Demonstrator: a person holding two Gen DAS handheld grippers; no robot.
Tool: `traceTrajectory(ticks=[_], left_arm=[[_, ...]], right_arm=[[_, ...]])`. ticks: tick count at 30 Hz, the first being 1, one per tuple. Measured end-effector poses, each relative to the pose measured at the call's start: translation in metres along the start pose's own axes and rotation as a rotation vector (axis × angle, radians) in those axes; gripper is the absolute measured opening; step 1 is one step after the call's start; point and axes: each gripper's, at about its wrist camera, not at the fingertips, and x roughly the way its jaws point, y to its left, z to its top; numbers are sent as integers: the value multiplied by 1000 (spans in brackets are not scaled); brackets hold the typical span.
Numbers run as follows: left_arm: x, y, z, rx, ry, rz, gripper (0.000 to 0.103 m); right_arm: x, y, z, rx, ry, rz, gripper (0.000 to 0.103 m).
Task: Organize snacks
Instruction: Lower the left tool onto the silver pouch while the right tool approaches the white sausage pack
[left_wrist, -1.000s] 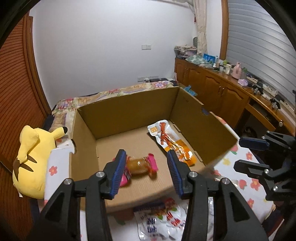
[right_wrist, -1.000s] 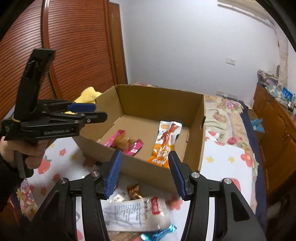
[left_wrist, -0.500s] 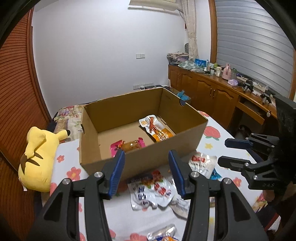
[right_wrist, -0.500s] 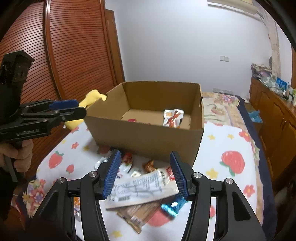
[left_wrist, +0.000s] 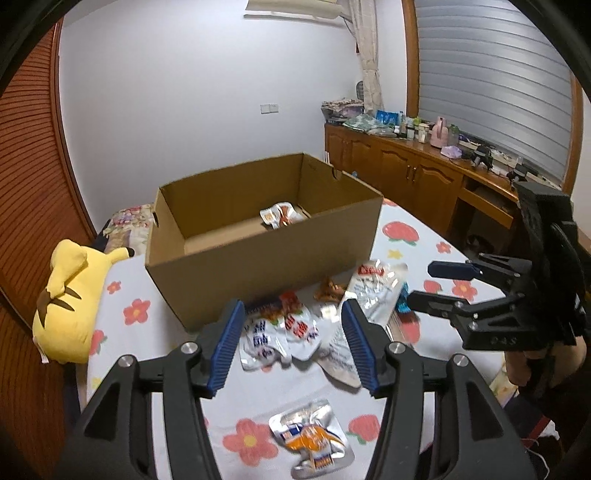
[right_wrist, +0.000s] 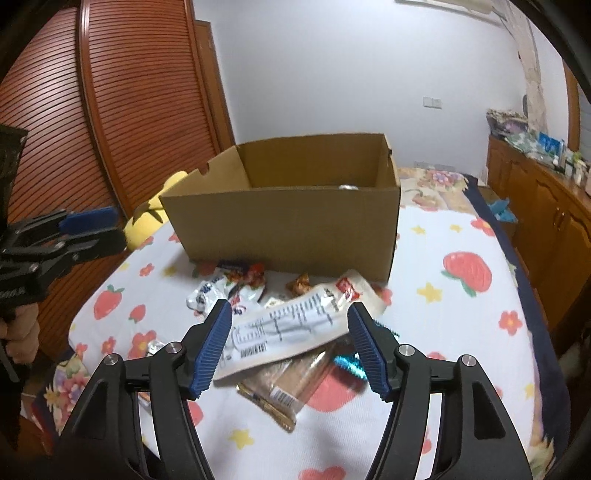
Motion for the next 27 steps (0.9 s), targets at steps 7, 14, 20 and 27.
traceTrajectory(ticks=[7,14,20,27], left_arm=[[2,-10,-22,0,24,4,56],[14,-11,-44,-11,66,13,56],[25,-6,-64,-54,100,14,56],[35,-4,-88,-87,139,14,56]], right_arm=[[8,-3,-18,7,19,-16,68],[19,-4,-29,21,30,-15,68],[26,-4,-32,17,21,-16,69],[36,-7,-33,18,18,-26,69]])
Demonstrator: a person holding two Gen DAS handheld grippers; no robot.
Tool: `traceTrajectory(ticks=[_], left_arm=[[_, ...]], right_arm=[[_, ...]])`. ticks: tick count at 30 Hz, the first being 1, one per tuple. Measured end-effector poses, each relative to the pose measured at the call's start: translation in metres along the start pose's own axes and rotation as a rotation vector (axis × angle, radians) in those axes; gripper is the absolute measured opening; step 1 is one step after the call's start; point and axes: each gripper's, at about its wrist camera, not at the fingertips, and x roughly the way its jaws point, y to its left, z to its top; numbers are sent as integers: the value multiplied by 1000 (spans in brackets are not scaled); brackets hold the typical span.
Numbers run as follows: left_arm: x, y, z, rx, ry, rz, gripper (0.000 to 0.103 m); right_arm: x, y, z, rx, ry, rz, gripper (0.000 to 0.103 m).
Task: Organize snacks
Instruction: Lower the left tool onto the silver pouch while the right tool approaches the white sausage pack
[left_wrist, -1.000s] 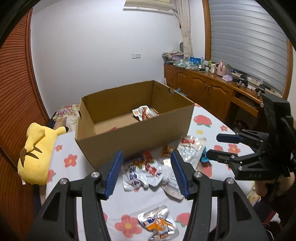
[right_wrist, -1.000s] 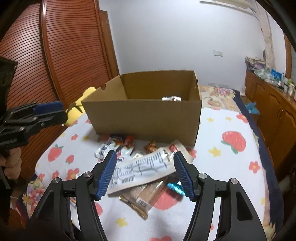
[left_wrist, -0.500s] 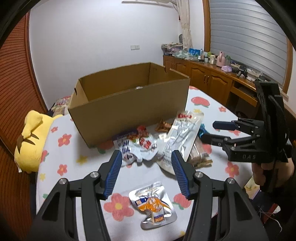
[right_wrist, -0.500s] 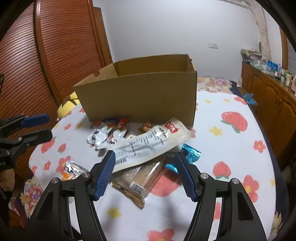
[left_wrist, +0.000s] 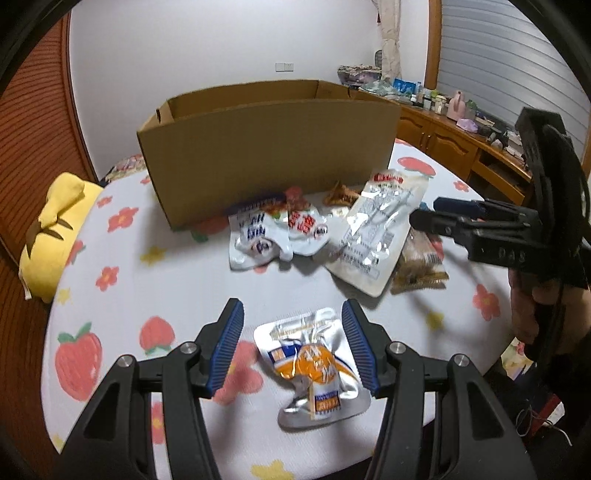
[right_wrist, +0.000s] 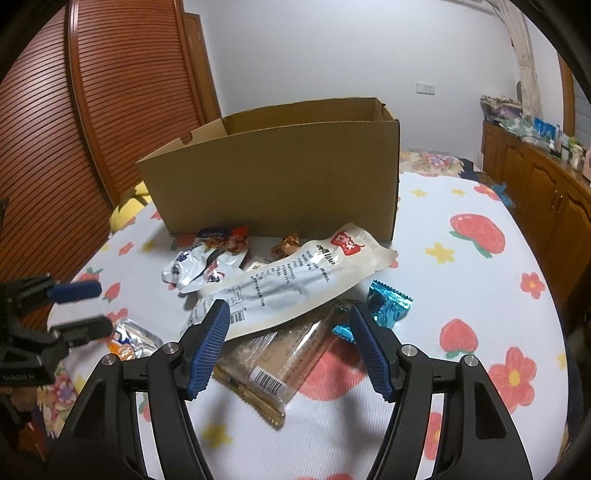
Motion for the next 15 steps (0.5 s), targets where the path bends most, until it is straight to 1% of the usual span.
traceTrajectory(ticks=[7,11,12,14,15], left_arm=[[7,-8,-20,2,37,-18,56],[23,-12,-25,8,86,4,56],[28,-13,-26,10,97,9,58],[31,-15,-25,13,85,17,68],[32,-15,-25,11,82,17,69]], right_arm=[[10,-6,-6,12,17,-16,69],[10,-4,-6,5,9,-20,69],[10,-4,-7,7,9,-19,69],[10,-5,-7,7,9,-18,69],[10,-4,-7,7,10,-18,69]])
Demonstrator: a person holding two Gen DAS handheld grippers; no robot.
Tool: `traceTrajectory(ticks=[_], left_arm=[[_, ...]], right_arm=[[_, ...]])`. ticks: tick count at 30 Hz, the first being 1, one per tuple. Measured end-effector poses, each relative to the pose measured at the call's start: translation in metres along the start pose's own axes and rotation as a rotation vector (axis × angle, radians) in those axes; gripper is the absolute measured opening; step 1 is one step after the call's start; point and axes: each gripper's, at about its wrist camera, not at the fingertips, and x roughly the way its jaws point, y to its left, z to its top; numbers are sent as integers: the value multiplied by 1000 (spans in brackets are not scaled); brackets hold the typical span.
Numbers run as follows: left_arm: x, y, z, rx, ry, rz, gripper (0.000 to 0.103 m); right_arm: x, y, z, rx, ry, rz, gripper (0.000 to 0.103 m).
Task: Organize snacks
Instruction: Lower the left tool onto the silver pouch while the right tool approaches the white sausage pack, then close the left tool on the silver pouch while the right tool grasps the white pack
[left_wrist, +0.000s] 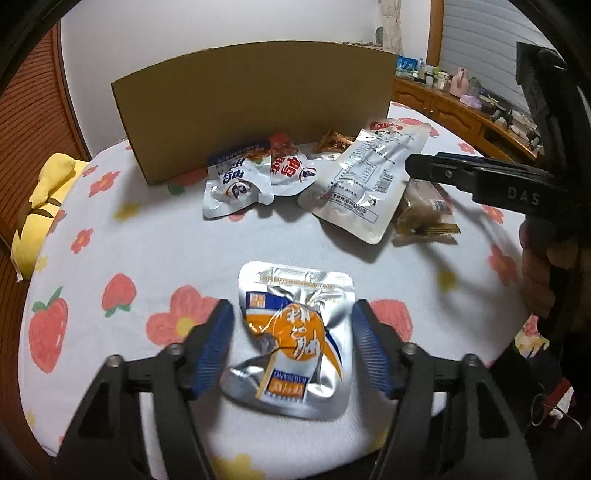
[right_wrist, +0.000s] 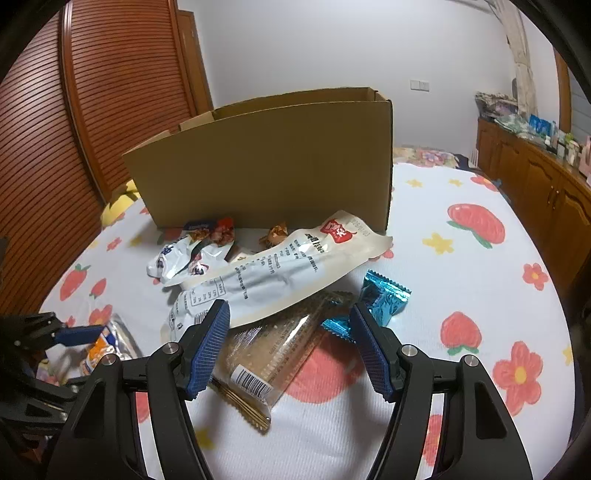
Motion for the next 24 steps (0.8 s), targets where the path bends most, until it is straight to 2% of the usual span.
traceTrajectory(ticks=[3,4,5,8,24], left_arm=[[-1,0,-1,12,-19,-7,69],[-1,1,-1,15,-25,-14,65],[-2,1,-2,20,-32,-18,57],[-4,7,-1,8,-38,-24,47],[0,17,3,-4,-70,-16,47]], right_arm=[[1,0,0,2,3,2,69],[1,-1,0,3,8,5,69],[2,0,1,4,11,7,69],[3,-1,5,14,15,17,69],[38,-5,35,110,99,48,70]])
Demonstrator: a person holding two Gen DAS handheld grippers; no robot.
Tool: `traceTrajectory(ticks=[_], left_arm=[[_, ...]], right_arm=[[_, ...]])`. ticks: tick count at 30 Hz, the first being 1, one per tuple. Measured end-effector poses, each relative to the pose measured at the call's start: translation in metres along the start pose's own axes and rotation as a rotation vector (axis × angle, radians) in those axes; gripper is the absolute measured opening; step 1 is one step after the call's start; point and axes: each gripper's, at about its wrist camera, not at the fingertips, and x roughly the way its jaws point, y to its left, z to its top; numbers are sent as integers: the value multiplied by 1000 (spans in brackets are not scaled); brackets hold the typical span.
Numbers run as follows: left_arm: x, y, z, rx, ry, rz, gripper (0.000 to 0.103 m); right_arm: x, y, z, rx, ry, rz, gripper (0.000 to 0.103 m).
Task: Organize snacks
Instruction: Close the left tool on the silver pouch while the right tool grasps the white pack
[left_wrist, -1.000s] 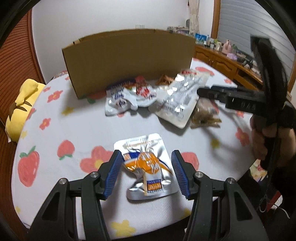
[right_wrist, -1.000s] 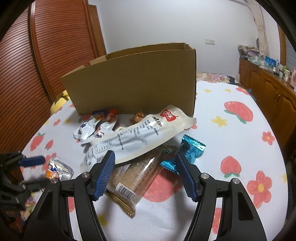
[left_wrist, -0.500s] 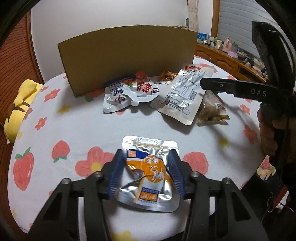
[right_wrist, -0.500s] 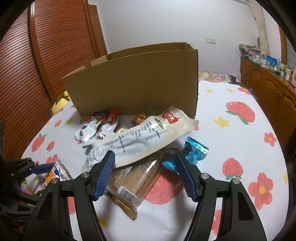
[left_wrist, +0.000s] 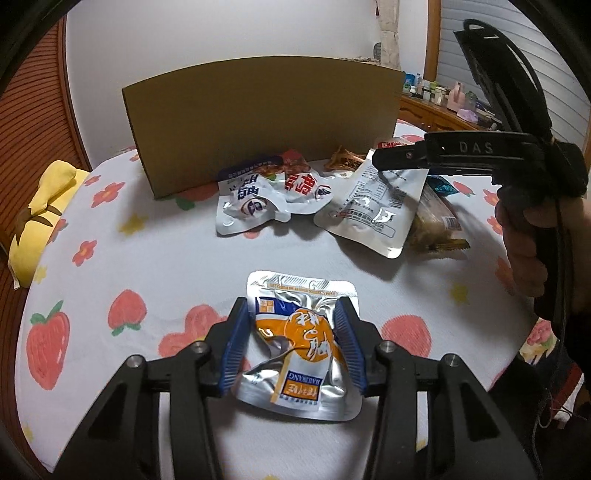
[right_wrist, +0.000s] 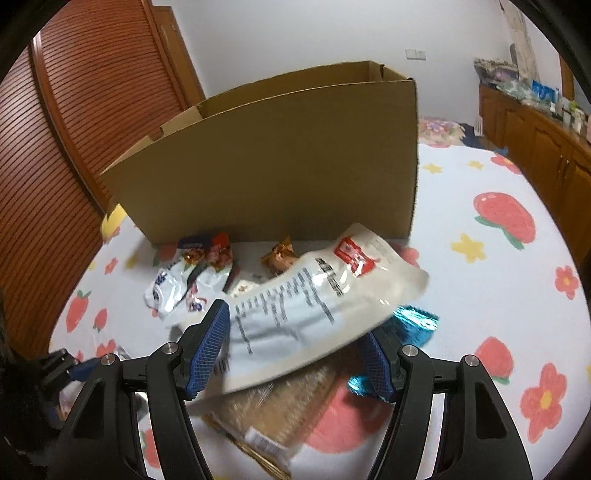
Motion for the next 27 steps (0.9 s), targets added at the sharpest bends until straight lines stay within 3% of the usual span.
traceTrajectory(ticks=[4,13,17,26,27], left_arm=[[1,4,1,-22,-6,6,44],[0,8,5,-38,-21,3,39],[-8,12,9,-59,-49,-6,26],[-12,13,11,-55,-66,-4,21],[-15,12,11,-54,-76,-1,12]], right_arm=[[7,2,4,3,19,-10,69],[7,5,9,11,13,-9,49],[0,2,11,33,-9,-7,40],[-25,8,18,23,-72,27,24],[-27,10,18,19,-76,28,23]])
